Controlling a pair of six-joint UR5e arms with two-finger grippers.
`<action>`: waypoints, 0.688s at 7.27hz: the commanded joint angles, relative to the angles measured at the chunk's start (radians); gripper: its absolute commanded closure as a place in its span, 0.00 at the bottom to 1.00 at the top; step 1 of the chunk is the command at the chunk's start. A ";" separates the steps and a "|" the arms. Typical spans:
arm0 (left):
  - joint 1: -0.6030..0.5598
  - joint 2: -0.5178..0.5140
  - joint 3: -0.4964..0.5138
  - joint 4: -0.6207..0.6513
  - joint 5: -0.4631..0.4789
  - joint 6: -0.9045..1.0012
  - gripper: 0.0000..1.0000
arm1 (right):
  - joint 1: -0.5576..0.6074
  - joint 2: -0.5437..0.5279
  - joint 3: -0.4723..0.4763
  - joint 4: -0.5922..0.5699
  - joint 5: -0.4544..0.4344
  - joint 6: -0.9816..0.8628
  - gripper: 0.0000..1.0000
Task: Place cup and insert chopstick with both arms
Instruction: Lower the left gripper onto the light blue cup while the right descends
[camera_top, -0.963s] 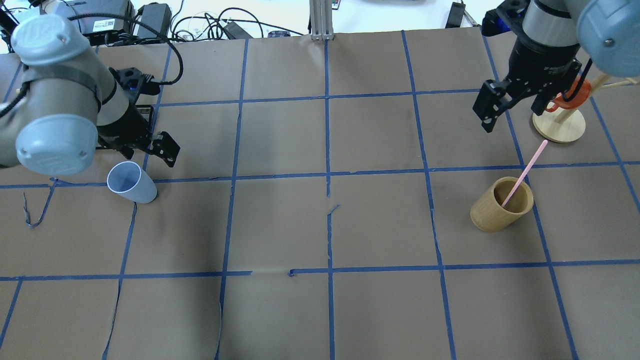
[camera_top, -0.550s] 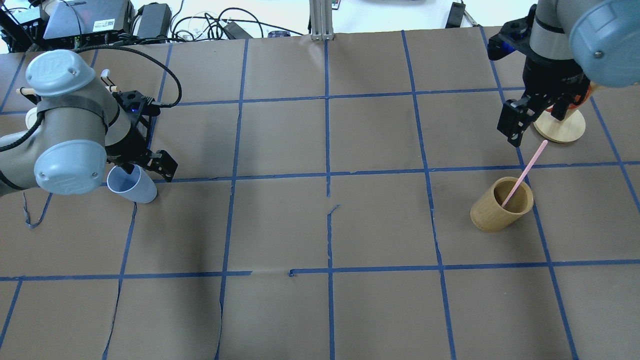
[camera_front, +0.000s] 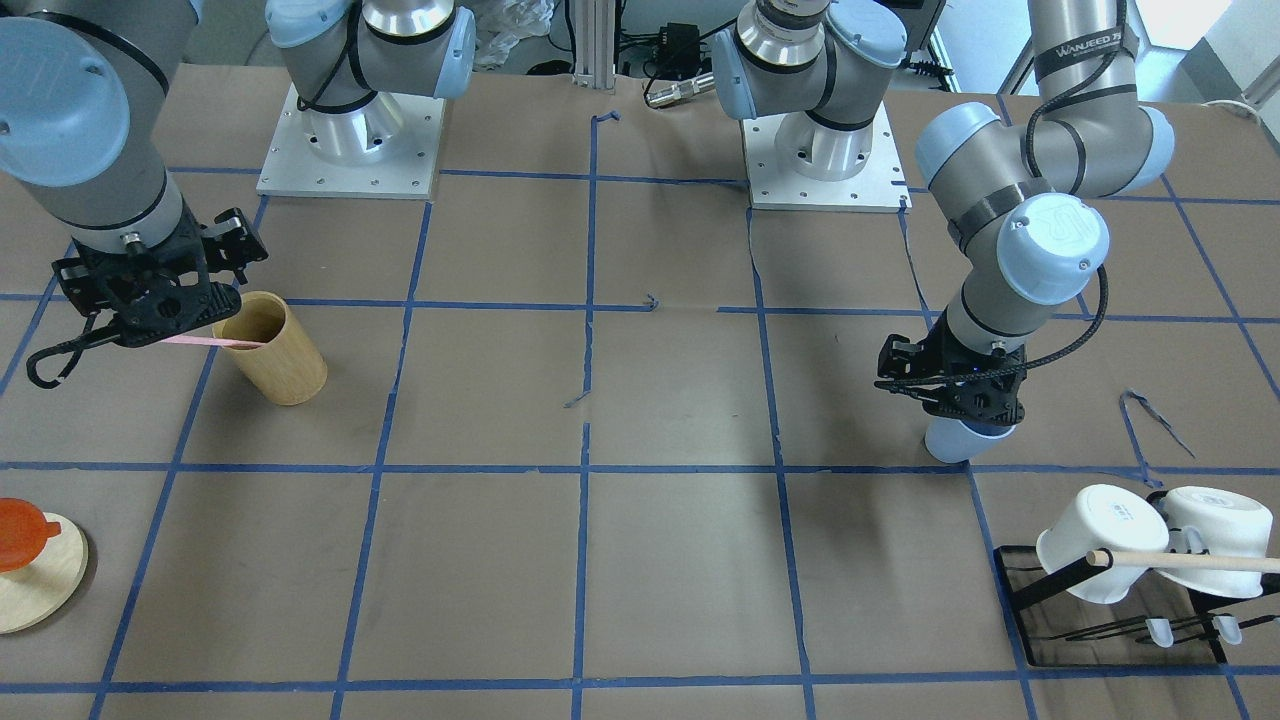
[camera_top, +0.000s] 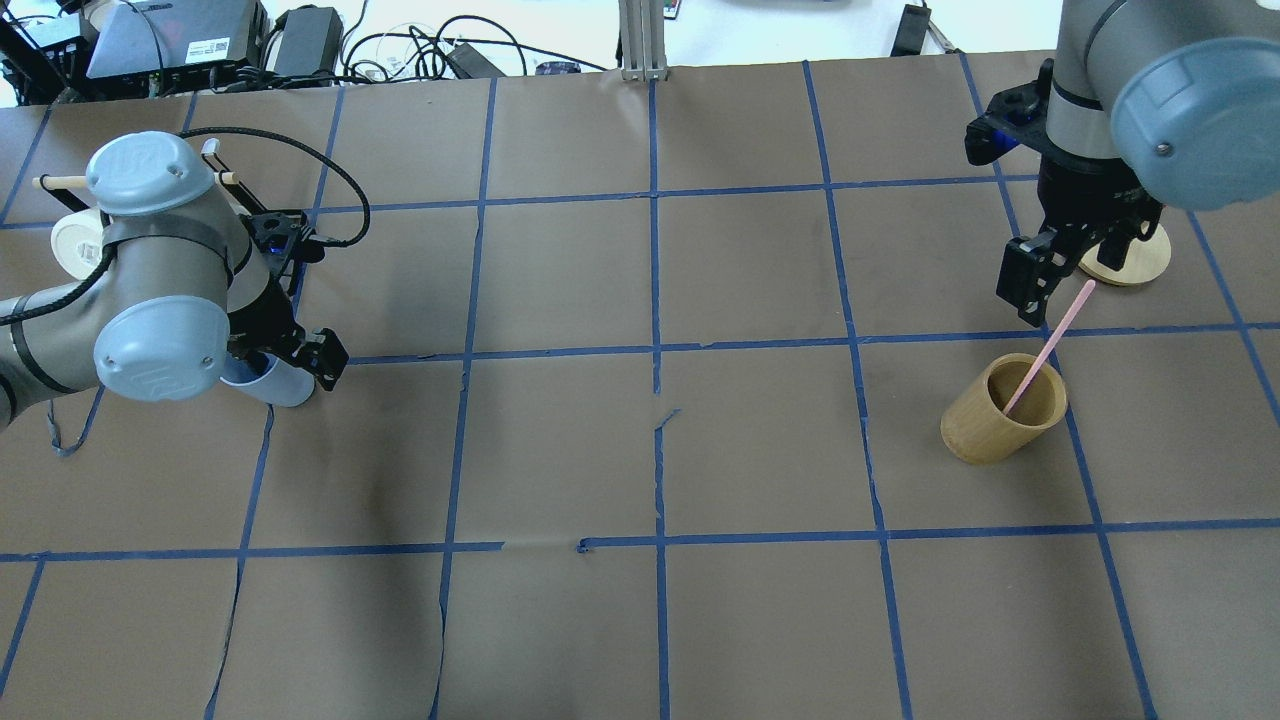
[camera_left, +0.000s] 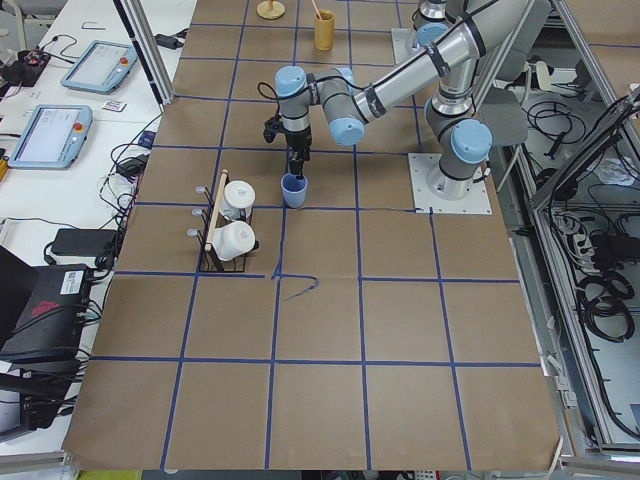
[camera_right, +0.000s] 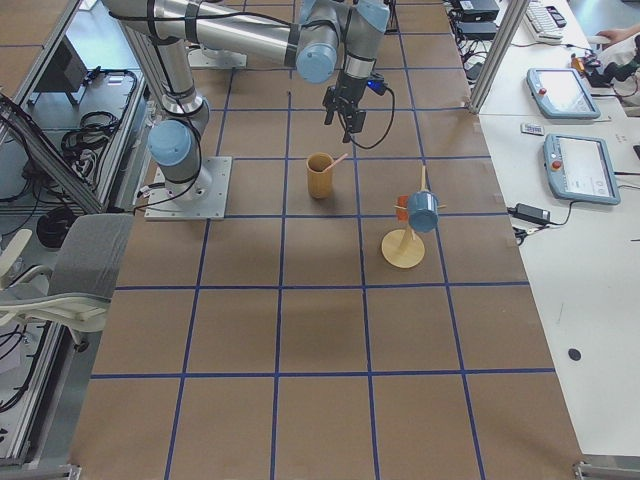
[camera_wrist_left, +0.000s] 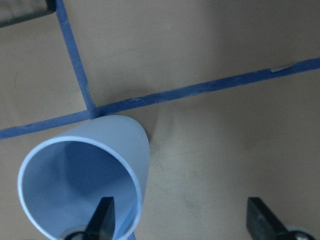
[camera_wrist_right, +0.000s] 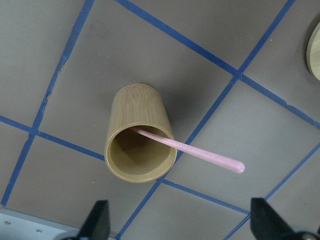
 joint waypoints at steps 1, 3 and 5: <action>0.000 -0.001 0.009 0.003 0.002 -0.001 1.00 | 0.000 0.002 0.004 0.000 0.003 0.002 0.00; 0.000 0.010 0.015 0.003 0.009 -0.003 1.00 | 0.000 0.023 0.005 0.003 -0.003 -0.001 0.00; -0.001 0.010 0.035 -0.010 0.046 -0.003 1.00 | 0.000 0.023 0.005 0.007 -0.004 -0.002 0.00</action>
